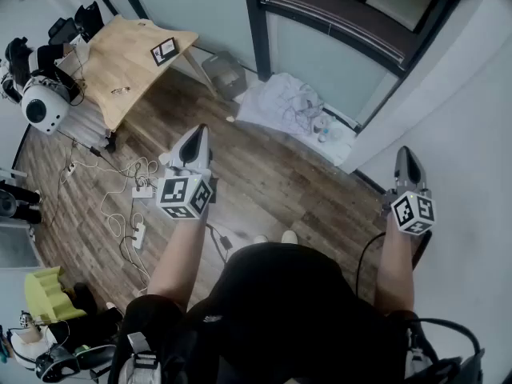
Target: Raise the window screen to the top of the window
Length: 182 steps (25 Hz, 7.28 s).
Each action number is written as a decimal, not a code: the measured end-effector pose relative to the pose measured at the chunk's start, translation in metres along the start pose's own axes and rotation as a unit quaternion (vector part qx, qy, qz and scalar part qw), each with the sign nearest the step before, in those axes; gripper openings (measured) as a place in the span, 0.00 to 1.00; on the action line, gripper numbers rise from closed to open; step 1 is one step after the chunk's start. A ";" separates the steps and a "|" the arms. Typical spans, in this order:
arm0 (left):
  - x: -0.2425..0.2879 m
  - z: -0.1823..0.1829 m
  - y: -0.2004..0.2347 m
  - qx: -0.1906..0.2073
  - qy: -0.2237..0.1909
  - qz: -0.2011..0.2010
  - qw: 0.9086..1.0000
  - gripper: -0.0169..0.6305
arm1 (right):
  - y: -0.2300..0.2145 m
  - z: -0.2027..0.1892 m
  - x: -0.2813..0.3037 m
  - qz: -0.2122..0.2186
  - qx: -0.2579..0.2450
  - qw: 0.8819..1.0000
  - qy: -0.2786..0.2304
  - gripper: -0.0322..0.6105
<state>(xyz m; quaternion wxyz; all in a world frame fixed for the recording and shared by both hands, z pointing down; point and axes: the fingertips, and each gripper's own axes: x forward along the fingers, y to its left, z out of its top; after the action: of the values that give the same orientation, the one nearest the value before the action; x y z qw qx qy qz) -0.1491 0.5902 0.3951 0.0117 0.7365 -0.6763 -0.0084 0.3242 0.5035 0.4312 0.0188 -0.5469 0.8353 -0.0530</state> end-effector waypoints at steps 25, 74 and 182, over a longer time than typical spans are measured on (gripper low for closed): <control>0.107 -0.015 -0.043 0.041 0.013 -0.013 0.999 0.04 | -0.059 -0.032 0.079 0.040 0.015 0.999 0.020 0.05; 0.651 -0.020 0.107 0.087 0.011 -0.166 0.982 0.04 | -0.126 -0.013 0.528 -0.099 0.023 0.994 0.027 0.05; 0.907 -0.262 -0.029 0.507 0.088 -0.410 0.753 0.10 | -0.202 -0.189 0.711 -0.061 -0.356 0.870 0.336 0.29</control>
<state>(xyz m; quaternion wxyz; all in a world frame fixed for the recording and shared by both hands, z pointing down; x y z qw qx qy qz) -0.0357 -0.3094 0.6589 -0.3089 0.8387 -0.2100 0.3964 0.2065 -0.2144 0.6599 -0.4625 -0.5156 0.7183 0.0662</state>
